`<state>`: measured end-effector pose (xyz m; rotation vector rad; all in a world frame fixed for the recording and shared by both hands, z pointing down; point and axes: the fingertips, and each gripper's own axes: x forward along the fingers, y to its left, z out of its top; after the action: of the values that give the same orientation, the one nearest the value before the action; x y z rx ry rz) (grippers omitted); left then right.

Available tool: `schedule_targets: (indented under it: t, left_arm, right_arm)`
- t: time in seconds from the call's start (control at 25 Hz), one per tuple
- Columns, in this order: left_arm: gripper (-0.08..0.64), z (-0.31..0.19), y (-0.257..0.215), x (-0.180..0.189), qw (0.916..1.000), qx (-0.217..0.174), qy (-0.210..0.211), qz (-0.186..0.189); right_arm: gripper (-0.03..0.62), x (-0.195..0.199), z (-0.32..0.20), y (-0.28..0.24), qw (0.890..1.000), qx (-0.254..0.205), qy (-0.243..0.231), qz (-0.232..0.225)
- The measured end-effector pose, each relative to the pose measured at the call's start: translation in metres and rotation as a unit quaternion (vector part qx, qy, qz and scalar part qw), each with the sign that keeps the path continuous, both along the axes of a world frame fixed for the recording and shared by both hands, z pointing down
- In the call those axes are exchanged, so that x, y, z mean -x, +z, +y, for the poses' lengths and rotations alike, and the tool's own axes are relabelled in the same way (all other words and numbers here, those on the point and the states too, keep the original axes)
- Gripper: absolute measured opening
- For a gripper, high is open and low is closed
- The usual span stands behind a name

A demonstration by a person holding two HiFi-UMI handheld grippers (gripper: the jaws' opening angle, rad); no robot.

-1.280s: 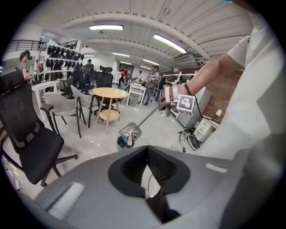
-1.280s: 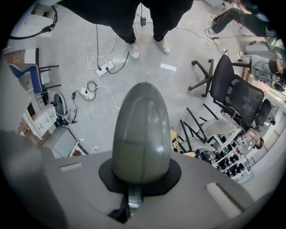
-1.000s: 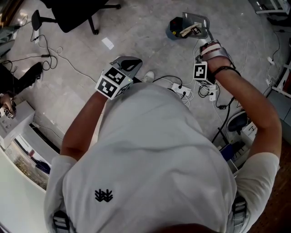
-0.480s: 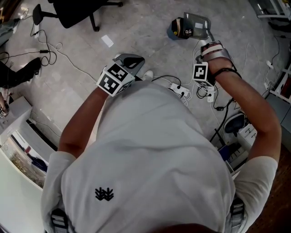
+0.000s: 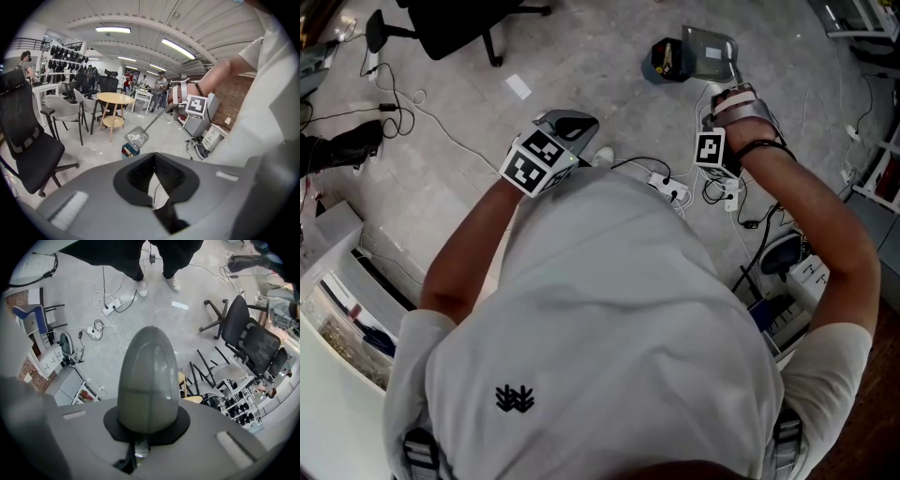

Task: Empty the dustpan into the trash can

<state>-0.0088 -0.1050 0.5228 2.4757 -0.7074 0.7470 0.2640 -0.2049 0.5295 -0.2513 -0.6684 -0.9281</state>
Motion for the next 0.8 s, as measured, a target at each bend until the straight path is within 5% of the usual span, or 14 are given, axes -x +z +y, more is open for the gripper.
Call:
schedule_targets:
  t: [0.52,0.8]
  left_arm:
    - [0.057,0.002,0.0,0.004,0.9999,0.001,0.006,-0.011]
    - [0.057,0.002,-0.006,-0.013,0.9996,-0.003,0.024,-0.016]
  right_arm:
    - [0.0,-0.025,0.0,-0.009,0.996,-0.007,0.077,-0.048]
    - [0.0,-0.05,0.007,-0.025,0.983,-0.02,0.154,-0.098]
